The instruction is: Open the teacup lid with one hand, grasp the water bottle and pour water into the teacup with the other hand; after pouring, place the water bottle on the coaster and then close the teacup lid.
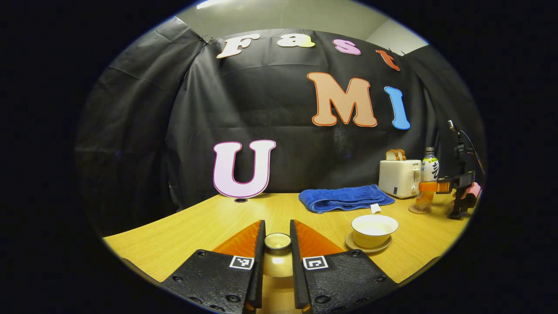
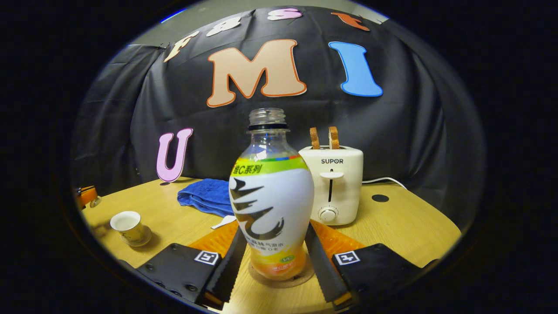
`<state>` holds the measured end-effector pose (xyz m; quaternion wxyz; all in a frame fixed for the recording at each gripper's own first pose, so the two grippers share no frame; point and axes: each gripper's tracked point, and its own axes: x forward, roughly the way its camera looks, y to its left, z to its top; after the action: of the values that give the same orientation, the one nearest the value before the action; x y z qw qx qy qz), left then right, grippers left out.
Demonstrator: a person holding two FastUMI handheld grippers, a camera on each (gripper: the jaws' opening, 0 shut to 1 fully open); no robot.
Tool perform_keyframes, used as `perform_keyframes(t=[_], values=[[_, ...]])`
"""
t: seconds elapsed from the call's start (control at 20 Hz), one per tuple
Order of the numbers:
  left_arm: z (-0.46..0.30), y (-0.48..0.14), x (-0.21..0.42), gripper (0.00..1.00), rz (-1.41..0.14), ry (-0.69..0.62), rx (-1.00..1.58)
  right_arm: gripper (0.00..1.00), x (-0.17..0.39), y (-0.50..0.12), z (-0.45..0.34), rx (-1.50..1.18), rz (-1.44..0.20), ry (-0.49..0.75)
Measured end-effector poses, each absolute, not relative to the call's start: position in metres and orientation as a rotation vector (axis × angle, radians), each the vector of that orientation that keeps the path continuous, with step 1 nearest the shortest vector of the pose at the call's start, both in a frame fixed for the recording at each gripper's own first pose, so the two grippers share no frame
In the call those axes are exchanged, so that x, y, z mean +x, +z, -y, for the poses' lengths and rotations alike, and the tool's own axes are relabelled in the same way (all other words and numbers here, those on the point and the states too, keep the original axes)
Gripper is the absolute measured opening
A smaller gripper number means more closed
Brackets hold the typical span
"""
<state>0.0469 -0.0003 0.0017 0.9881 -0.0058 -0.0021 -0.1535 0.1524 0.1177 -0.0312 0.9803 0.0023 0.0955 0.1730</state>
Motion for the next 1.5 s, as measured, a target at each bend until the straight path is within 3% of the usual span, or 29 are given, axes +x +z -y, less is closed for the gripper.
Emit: perform_keyframes(t=[0.1, 0.15, 0.2, 0.3, 0.4, 0.45, 0.55, 0.65, 0.7, 0.8, 0.85, 0.9, 0.95, 1.1, 1.15, 1.25, 1.3, 1.5], values=[[0.000, 0.002, 0.048, 0.26, 0.004, -0.308, -0.012, 0.94, 0.151, -0.029, -0.117, 0.021, -0.187, 0.351], [0.000, 0.001, 0.048, 0.26, 0.004, -0.308, -0.012, 0.84, 0.150, -0.029, -0.115, 0.030, -0.184, 0.348], [0.000, 0.001, 0.047, 0.26, 0.004, -0.308, -0.012, 0.94, 0.148, -0.030, -0.113, 0.028, -0.189, 0.343], [0.001, 0.001, 0.047, 0.26, 0.004, -0.310, -0.012, 0.89, 0.143, -0.028, -0.109, 0.029, -0.176, 0.337], [0.001, 0.001, 0.046, 0.26, 0.004, -0.314, -0.012, 0.92, 0.135, -0.023, -0.105, 0.033, -0.151, 0.331], [0.001, 0.001, 0.046, 0.26, 0.004, -0.316, -0.012, 0.85, 0.130, -0.020, -0.104, 0.034, -0.135, 0.331], [0.002, 0.001, 0.046, 0.26, 0.005, -0.319, -0.011, 0.93, 0.115, -0.014, -0.103, 0.026, -0.102, 0.336], [0.002, 0.001, 0.046, 0.26, 0.005, -0.320, -0.011, 0.85, 0.098, -0.010, -0.105, 0.015, -0.075, 0.348], [0.002, 0.002, 0.046, 0.26, 0.005, -0.319, -0.011, 0.93, 0.090, -0.007, -0.105, 0.011, -0.057, 0.350], [0.004, 0.001, 0.047, 0.26, 0.003, -0.324, -0.012, 0.89, 0.074, -0.002, -0.102, 0.012, -0.027, 0.338], [0.008, 0.001, 0.047, 0.25, 0.004, -0.338, -0.012, 0.84, 0.068, -0.001, -0.099, 0.008, -0.028, 0.330], [0.015, 0.001, 0.047, 0.25, 0.004, -0.361, -0.012, 0.92, 0.060, -0.002, -0.097, 0.009, -0.025, 0.330], [0.021, 0.002, 0.046, 0.25, 0.006, -0.387, -0.014, 0.84, 0.055, -0.001, -0.094, 0.010, -0.024, 0.321], [0.037, 0.000, 0.046, 0.26, 0.005, -0.455, -0.016, 0.89, 0.046, 0.000, -0.081, 0.010, -0.020, 0.286], [0.046, -0.001, 0.048, 0.26, 0.004, -0.475, -0.018, 0.84, 0.045, 0.001, -0.078, 0.009, -0.020, 0.280], [0.063, 0.000, 0.052, 0.26, 0.004, -0.522, -0.019, 0.88, 0.042, 0.001, -0.075, 0.009, -0.019, 0.263], [0.071, 0.001, 0.053, 0.26, 0.006, -0.548, -0.022, 0.84, 0.041, 0.001, -0.073, 0.008, -0.019, 0.258], [0.104, 0.002, 0.054, 0.26, 0.006, -0.648, -0.024, 0.86, 0.035, 0.003, -0.069, 0.009, -0.019, 0.255]])
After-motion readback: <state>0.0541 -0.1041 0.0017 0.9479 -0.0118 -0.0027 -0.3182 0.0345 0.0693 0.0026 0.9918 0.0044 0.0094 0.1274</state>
